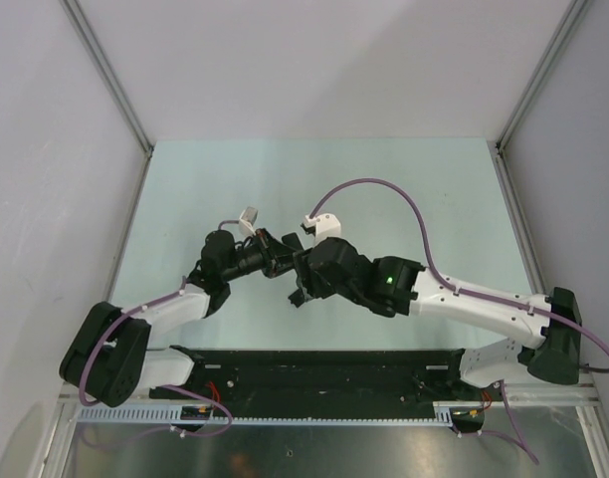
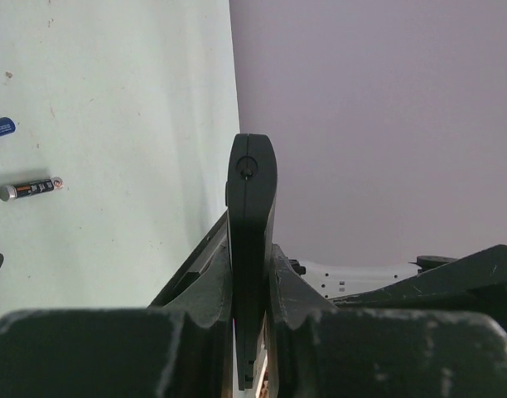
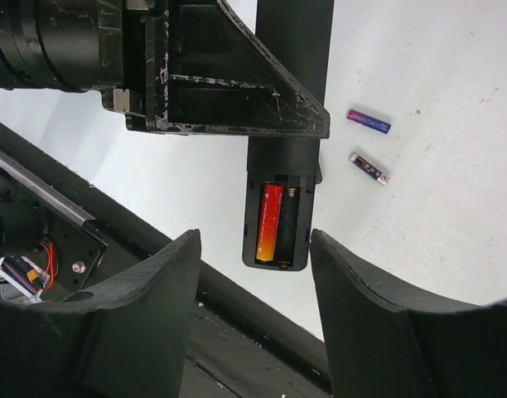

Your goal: Load the batteries into the remote control

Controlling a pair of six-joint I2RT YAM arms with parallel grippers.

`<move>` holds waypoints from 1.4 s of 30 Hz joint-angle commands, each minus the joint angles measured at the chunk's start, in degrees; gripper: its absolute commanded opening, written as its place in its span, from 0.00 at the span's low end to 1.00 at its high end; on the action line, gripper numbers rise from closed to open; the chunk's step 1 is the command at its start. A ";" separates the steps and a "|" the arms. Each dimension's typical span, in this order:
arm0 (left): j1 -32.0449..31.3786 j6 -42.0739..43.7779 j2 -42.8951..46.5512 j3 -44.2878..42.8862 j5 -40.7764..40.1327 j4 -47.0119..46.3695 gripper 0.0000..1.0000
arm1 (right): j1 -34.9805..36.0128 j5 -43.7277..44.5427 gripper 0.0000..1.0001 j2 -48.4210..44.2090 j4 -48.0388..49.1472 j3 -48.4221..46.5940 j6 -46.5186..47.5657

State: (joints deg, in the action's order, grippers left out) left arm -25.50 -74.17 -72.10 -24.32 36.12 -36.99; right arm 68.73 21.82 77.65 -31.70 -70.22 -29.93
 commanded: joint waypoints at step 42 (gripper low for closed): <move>-0.61 1.66 3.37 -3.28 -0.61 1.40 0.00 | -0.09 -1.61 0.39 7.52 3.67 -3.70 0.84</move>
State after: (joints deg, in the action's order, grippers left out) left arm -25.67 -72.99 -70.35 -24.77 36.07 -33.61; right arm 68.49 20.56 84.25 -29.15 -71.22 -28.64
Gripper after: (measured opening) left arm 0.154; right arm 0.414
